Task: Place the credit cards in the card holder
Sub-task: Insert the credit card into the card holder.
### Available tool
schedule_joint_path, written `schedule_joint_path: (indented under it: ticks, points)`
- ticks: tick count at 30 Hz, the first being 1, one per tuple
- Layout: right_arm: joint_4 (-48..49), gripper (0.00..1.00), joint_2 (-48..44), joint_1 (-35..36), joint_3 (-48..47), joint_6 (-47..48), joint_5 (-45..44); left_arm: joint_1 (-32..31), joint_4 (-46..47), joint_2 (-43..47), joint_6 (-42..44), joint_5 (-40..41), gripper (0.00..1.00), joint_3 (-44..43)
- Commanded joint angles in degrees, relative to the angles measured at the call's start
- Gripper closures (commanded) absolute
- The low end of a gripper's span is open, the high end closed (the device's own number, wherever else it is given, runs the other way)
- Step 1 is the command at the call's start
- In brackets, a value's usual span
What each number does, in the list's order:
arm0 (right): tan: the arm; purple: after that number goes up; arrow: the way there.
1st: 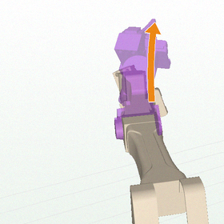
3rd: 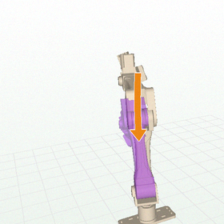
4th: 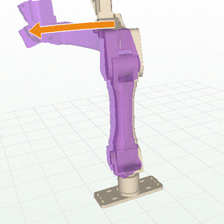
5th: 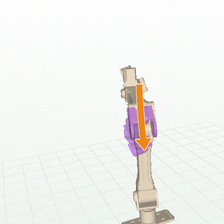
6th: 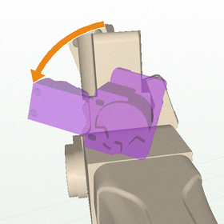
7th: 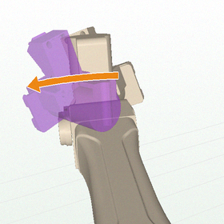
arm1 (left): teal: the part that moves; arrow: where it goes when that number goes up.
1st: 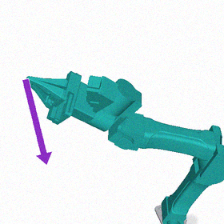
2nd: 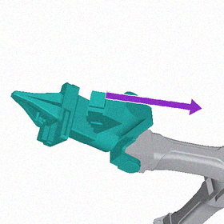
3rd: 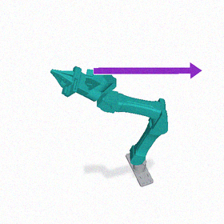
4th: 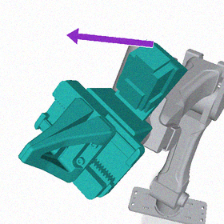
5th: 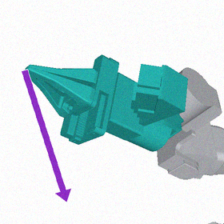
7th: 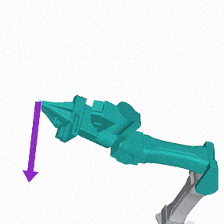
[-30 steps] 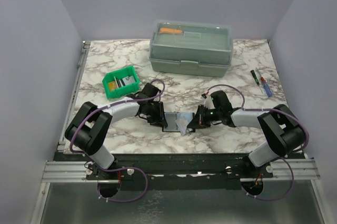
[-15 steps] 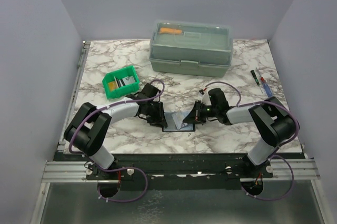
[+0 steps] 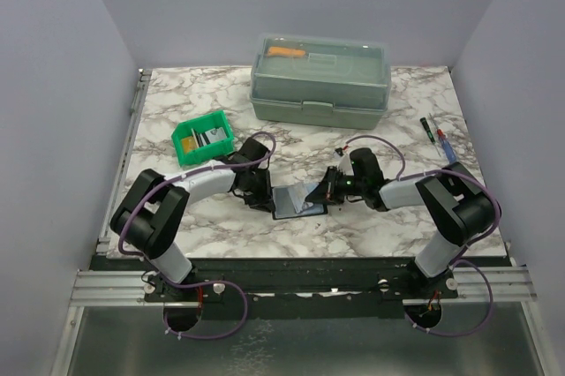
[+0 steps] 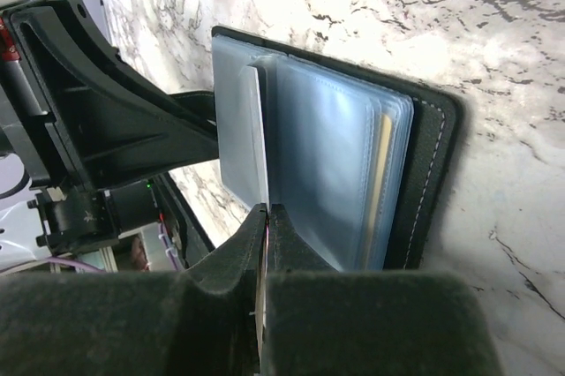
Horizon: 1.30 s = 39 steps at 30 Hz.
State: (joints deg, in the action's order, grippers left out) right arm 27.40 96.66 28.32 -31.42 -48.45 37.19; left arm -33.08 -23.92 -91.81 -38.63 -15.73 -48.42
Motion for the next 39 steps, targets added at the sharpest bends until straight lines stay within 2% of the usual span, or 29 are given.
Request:
schedule_joint_path:
  ticks: [1,6,9,15,17,18,21,22,26,39]
  points:
    - [4.71,0.97,0.98,1.84,1.58,-1.46,-5.11,-1.64,-0.81,-3.95,0.73,3.77,0.79,-0.01]
    - [11.65,0.98,3.86,5.10,2.57,-4.42,-8.17,-1.90,1.37,-3.36,-0.66,1.39,0.80,1.02]
    - [11.07,0.98,4.56,7.46,1.51,-3.89,-9.71,-1.98,1.60,-2.95,-0.71,0.82,0.81,1.19]
    - [-8.46,0.84,-1.64,7.54,-2.28,2.57,-17.64,-1.91,0.75,-0.55,-0.04,2.54,0.81,1.97]
    - [-10.97,0.81,-3.58,7.54,-1.67,3.33,-19.12,-1.91,0.60,-0.17,-0.04,2.46,0.81,2.30]
    - [-11.23,0.82,-4.30,7.54,-1.44,3.63,-19.29,-1.90,0.58,0.01,-0.04,2.45,0.81,2.41]
    - [-7.36,0.97,-3.23,7.54,-1.33,4.84,-14.89,-1.90,0.62,0.00,0.09,2.39,0.81,2.73]
    - [-6.69,0.99,-2.22,7.52,-1.89,5.02,-13.48,-1.90,0.62,-0.12,0.13,2.23,0.81,2.76]
    - [0.17,1.00,-1.14,7.54,-0.16,3.14,-10.53,-1.94,0.55,0.03,0.22,2.30,0.81,3.00]
    - [-6.95,1.00,-2.04,7.24,-2.54,11.72,-18.59,-1.81,0.10,0.25,0.36,2.98,0.82,3.95]
